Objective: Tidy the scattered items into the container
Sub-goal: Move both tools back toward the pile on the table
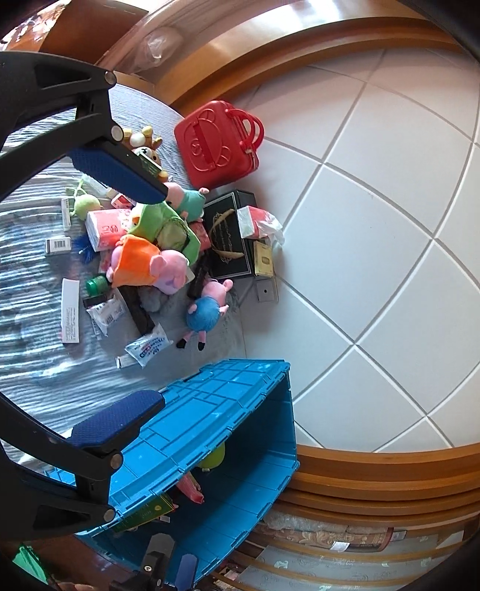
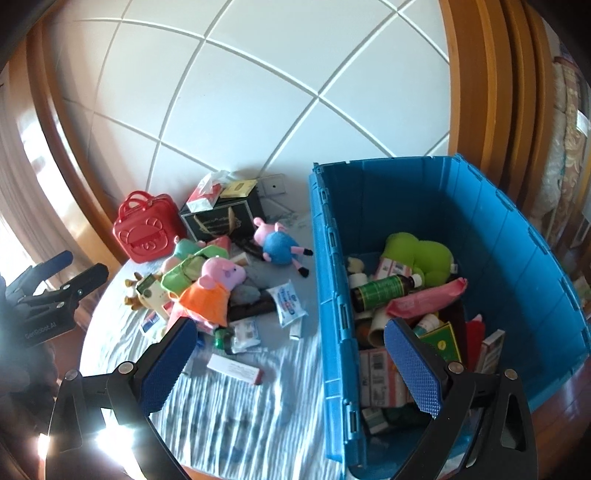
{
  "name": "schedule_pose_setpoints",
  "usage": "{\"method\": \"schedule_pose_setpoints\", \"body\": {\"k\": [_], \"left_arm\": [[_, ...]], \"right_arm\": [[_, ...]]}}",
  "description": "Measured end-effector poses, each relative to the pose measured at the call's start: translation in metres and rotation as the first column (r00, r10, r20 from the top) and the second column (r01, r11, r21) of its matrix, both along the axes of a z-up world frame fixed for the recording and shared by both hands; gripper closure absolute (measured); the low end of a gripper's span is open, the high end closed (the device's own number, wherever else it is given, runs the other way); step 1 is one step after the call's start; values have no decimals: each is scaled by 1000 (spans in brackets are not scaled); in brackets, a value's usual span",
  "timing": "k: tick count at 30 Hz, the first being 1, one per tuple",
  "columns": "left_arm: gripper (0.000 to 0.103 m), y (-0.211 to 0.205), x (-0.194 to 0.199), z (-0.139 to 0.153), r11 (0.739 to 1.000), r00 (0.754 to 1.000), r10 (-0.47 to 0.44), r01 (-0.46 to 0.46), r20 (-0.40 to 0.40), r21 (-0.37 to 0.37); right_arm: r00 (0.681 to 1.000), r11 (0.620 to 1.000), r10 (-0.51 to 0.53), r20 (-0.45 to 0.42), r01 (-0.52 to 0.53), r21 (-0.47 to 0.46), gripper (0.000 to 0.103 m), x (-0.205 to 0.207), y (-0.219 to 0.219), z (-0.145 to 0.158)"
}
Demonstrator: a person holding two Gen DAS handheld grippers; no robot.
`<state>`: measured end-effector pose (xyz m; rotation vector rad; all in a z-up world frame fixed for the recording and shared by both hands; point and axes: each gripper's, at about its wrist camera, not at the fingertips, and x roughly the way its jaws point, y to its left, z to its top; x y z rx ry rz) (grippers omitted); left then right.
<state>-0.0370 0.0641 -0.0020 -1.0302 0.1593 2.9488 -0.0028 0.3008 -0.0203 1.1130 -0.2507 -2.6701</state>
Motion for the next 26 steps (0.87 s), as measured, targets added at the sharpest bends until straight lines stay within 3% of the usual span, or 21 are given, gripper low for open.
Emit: {"method": "schedule_pose_setpoints", "body": {"k": [9,17,26], "left_arm": [[0,-33,18,-3,996,996,91,-91,5,5],[0,-44,20,-7,987,988,155,-155,5,-36],[0,-48,25,-7,992,992,127,-127,-3,-10]], "right_arm": [[1000,998,14,7,-15,65,0,14,-34,8],[1000,997,22,18,-23,76,0,20,-48,9],[999,997,27,30,-29,72,0,19,-54,6]]}}
